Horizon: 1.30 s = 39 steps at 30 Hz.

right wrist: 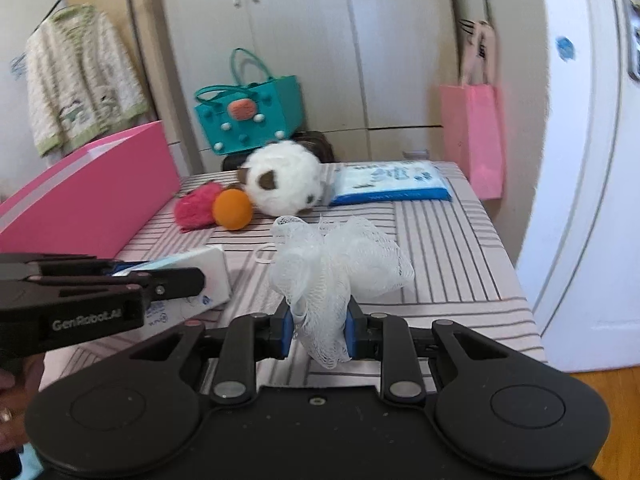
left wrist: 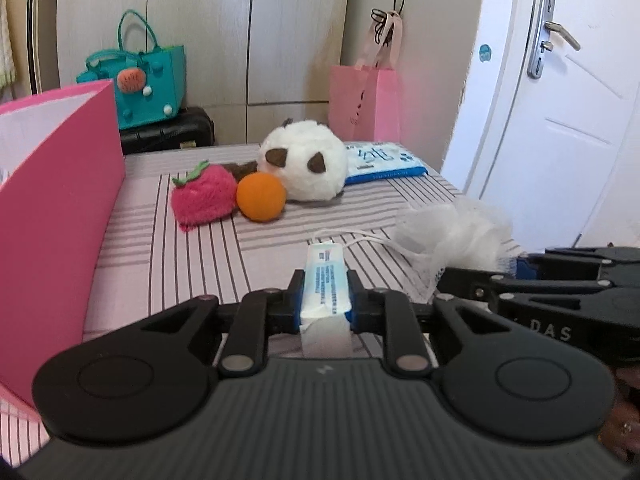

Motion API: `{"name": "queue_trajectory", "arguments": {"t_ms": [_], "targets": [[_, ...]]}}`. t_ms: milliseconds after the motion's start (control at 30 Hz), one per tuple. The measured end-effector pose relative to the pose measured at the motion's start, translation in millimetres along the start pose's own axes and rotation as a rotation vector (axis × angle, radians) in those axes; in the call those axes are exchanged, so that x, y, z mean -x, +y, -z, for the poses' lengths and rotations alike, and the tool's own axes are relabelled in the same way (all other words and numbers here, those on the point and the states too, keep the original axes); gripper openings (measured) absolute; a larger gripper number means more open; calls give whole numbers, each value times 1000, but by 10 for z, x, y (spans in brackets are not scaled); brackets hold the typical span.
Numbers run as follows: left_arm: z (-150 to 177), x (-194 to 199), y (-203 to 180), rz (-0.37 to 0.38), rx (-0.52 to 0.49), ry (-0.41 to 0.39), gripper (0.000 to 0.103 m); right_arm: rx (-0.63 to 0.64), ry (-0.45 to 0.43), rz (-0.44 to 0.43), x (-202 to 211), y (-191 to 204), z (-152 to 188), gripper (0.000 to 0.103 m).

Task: Organize soft objects
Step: 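Lift the white tube and mesh puff off the table with both grippers, then carry the tube and mesh puff in both grippers over the pink box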

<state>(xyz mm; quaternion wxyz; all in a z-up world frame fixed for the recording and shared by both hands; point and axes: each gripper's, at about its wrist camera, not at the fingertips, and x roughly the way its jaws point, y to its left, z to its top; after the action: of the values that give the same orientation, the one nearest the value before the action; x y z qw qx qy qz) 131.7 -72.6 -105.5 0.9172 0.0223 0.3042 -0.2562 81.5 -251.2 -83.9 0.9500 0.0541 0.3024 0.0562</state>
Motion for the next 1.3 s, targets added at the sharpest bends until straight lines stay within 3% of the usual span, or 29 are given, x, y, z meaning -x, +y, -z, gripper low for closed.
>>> {"name": "queue_trajectory", "arguments": {"t_ms": [100, 300, 500, 667, 800, 1000, 1133, 1300], "targets": [[28, 59, 52, 10, -1, 31, 19, 26, 5, -25, 89, 14, -16, 29], [122, 27, 20, -14, -57, 92, 20, 33, -2, 8, 144, -3, -22, 29], [118, -42, 60, -14, -25, 107, 22, 40, -2, 17, 136, 31, -8, 29], [99, -57, 40, -7, -57, 99, 17, 46, 6, 15, 125, 28, -5, 29], [105, 54, -18, 2, -115, 48, 17, 48, 2, 8, 159, 21, -13, 29], [116, 169, 78, 35, -108, 79, 17, 72, 29, -28, 204, 25, 10, 29], [181, 240, 241, 76, -74, 123, 17, 93, 25, -119, 296, 79, 62, 29], [245, 386, 387, 68, -57, 167, 17, 144, 30, -170, 354, 241, 3, 29]]}}
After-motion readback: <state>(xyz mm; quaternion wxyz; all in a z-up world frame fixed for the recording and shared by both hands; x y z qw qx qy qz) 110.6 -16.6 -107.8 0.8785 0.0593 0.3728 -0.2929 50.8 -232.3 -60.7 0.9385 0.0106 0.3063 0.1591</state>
